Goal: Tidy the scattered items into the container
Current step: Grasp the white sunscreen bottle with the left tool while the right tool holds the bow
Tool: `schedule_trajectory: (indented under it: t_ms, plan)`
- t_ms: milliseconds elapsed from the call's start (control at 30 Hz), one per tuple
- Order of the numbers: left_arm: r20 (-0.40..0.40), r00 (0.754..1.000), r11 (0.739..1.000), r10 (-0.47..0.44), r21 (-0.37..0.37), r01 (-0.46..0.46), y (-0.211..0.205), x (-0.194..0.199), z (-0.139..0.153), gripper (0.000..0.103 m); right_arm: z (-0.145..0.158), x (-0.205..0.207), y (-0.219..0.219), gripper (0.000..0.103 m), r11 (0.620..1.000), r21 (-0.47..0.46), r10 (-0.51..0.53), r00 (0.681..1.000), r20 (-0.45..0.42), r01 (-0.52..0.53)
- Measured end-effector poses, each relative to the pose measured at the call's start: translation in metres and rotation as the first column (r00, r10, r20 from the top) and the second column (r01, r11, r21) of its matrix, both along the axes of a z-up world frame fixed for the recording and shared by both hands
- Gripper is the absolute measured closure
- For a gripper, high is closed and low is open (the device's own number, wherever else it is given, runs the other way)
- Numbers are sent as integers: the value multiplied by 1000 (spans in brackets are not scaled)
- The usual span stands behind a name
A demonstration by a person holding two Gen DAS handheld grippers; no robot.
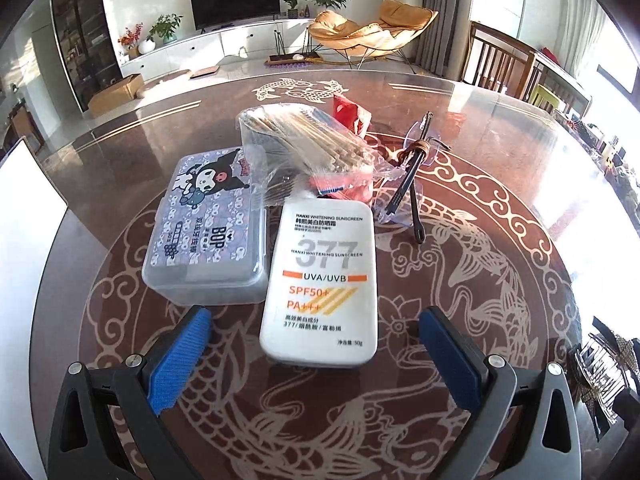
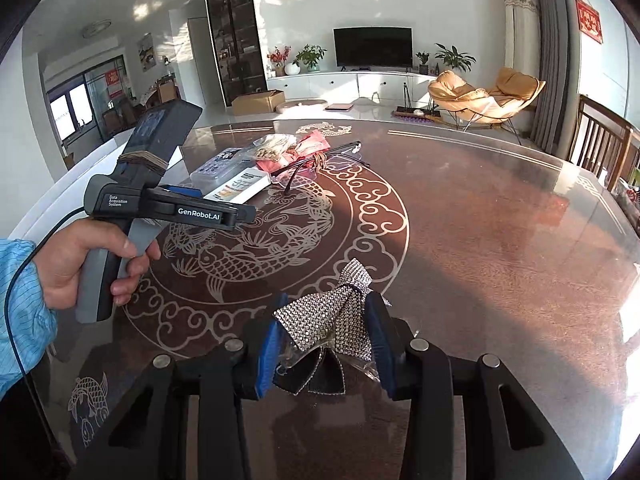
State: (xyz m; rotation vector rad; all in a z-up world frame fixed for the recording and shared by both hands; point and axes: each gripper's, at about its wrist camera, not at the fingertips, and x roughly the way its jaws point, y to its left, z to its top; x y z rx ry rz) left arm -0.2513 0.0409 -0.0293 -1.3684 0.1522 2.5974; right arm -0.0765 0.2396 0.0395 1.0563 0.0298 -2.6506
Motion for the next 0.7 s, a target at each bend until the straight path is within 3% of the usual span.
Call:
schedule_trajectory:
  t_ms: [33, 67, 100, 267, 467, 533, 567, 600, 633, 667, 700]
  plan:
    - [-19, 1000, 1000, 6, 3, -6, 0, -1, 2, 7, -1, 0, 1, 62, 1000, -1, -1, 1000, 1, 1]
    - [-46, 999, 1000, 15, 7, -14, -1, 1, 5, 38, -1, 1, 2, 62, 1000, -5, -3, 1000, 2, 3]
    - [-55, 998, 1000, 27, 14, -26, -2, 1, 7, 53, -1, 1, 3, 62, 1000, -8, -6, 1000, 3, 6]
    - [-48, 997, 996, 59, 62, -56, -13, 30, 7, 53, -2, 6, 0, 62, 1000, -16, 19, 1000, -12, -19]
    - [-72, 991, 994, 111, 2, -111, -65, 152, 3, 52, -2, 25, -34, 61, 981, -86, 169, 984, -47, -173]
    - [-71, 988, 990, 140, 9, -140, -81, 172, 2, 52, -6, 27, -46, 52, 984, -56, 164, 985, -50, -167]
    - [-70, 986, 989, 149, 10, -149, -86, 175, 2, 51, -8, 26, -51, 37, 987, -34, 152, 987, -47, -154]
    - [-68, 986, 988, 154, 12, -154, -88, 177, 2, 47, -9, 27, -55, 31, 991, -9, 134, 990, -53, -134]
    - [-65, 985, 987, 160, 9, -160, -89, 177, 1, 43, -8, 28, -57, 31, 994, 12, 113, 992, -64, -113]
    - [-60, 984, 986, 168, -1, -168, -89, 176, 0, 29, -7, 31, -57, 31, 995, 23, 97, 993, -74, -95]
    - [-55, 983, 984, 176, -4, -177, -90, 174, -1, 24, -6, 34, -55, 30, 996, 31, 83, 993, -82, -81]
